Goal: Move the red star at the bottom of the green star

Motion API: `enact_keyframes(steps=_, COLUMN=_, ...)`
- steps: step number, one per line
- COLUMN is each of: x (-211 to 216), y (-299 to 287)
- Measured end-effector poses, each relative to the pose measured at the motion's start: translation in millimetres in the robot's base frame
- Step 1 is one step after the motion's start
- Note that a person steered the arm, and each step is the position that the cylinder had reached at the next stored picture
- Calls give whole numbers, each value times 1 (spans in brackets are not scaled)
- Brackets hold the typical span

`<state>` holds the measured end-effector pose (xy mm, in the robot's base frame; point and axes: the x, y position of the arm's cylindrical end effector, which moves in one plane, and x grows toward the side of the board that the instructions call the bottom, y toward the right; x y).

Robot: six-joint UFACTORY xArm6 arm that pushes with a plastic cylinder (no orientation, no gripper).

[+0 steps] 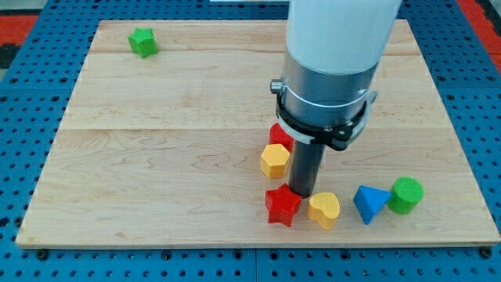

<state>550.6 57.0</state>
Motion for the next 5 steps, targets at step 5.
enact_keyframes(steps=5, x=67, y=-113)
